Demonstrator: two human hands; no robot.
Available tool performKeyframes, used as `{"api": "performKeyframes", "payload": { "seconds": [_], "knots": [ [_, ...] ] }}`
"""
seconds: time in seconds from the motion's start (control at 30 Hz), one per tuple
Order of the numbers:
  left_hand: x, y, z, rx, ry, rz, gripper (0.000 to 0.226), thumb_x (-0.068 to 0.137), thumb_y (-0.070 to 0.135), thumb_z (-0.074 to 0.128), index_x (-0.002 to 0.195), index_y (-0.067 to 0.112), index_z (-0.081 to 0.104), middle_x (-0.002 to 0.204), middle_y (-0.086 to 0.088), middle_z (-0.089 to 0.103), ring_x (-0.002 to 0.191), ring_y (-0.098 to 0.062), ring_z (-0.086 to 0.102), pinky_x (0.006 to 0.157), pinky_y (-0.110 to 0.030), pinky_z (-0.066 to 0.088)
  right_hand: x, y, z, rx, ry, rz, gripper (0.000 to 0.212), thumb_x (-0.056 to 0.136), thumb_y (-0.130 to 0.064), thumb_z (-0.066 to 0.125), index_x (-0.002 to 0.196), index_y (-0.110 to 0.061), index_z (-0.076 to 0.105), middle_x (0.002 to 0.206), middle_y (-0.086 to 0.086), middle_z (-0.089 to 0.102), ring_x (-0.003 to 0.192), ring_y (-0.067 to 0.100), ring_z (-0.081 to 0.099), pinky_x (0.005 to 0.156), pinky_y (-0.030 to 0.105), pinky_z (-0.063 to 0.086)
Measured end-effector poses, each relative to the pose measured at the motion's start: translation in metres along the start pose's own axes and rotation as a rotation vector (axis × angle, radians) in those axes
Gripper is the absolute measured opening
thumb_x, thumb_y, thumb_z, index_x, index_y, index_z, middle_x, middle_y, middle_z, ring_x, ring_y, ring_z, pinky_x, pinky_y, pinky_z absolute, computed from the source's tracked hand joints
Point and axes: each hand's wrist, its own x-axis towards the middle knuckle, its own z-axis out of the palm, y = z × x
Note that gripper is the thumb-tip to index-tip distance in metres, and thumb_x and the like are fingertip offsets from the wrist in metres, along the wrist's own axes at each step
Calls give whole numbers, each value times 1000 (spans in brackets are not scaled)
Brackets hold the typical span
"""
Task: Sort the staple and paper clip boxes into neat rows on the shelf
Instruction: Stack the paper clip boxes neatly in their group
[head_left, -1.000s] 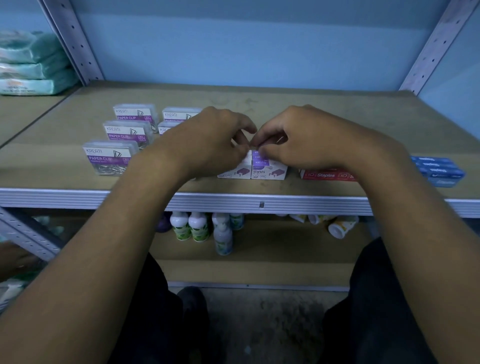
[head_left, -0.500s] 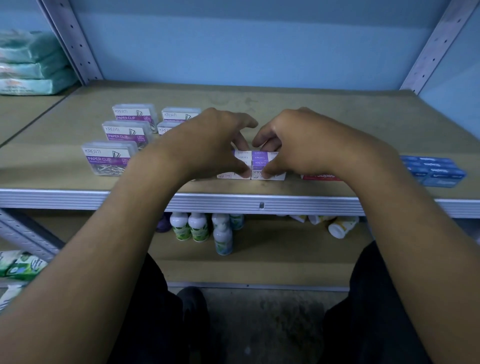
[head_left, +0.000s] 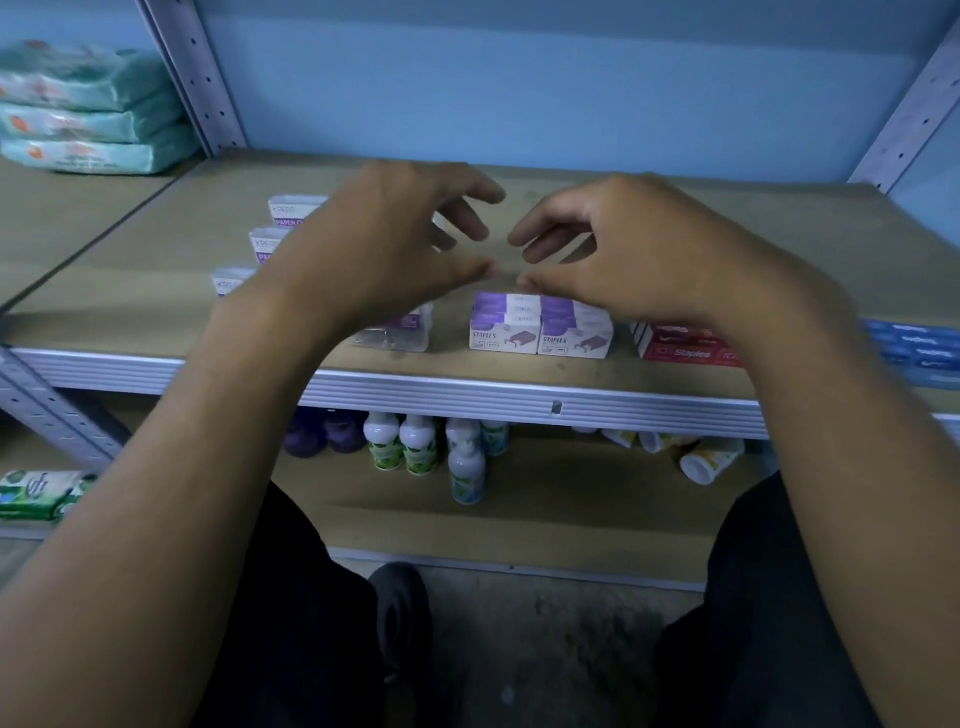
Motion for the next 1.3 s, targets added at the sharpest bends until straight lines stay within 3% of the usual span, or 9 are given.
{"api": "performKeyframes", "payload": {
  "seconds": [0.2, 0.3, 0.5, 0.7, 1.0, 1.13, 1.3],
  "knots": [
    [-16, -30, -23, 112, 146, -61, 45, 83, 47, 71, 125, 32, 63, 114, 16, 69, 104, -5, 64, 90, -30, 53, 17, -15, 14, -13, 51, -98, 33, 86, -40, 76, 119, -34, 72, 106, -18, 72, 84, -16, 61, 81, 8, 44],
    [-24, -43, -31, 187, 187, -87, 43, 84, 48, 69, 124, 31, 65, 118, 17, 65, 105, -5, 57, 83, -25, 44, 26, -22, 21, -15, 61, -141, 34, 88, -40, 74, 121, -35, 71, 109, -18, 72, 82, -20, 57, 80, 3, 39],
    [-36, -72, -40, 215, 185, -133, 39, 84, 52, 67, 116, 30, 70, 125, 5, 67, 111, -15, 60, 82, -27, 39, 42, -34, 37, -8, 50, -182, 37, 91, -36, 71, 127, -37, 66, 120, -20, 67, 86, -21, 55, 76, -1, 34],
    [-35, -91, -41, 228, 124, -158, 39, 86, 51, 64, 120, 31, 68, 125, -1, 65, 113, -22, 60, 85, -30, 42, 54, -42, 50, 38, 28, -186, 38, 91, -38, 71, 128, -40, 64, 124, -18, 65, 92, 2, 68, 84, 20, 49],
    [-30, -106, -42, 161, 72, -173, 27, 92, 40, 62, 118, 34, 69, 122, 8, 67, 112, -18, 61, 82, -28, 40, 64, -39, 56, 47, 21, -181, 32, 94, -32, 68, 125, -41, 67, 120, -16, 68, 94, 5, 67, 75, 10, 43],
    [-25, -111, -43, 116, 28, -196, 29, 91, 28, 67, 119, 35, 70, 120, 12, 66, 98, -11, 57, 80, -24, 36, 68, -35, 60, 35, 24, -183, 33, 94, -32, 68, 125, -44, 68, 121, -14, 69, 96, 6, 66, 76, 15, 44],
    [-20, -115, -45, 45, -3, -207, 28, 89, 26, 69, 115, 37, 71, 111, 18, 64, 79, 5, 56, 63, -13, 37, 72, -33, 65, 57, 59, -187, 34, 92, -33, 71, 123, -46, 69, 121, -13, 70, 106, 0, 63, 94, 28, 52]
  ]
}}
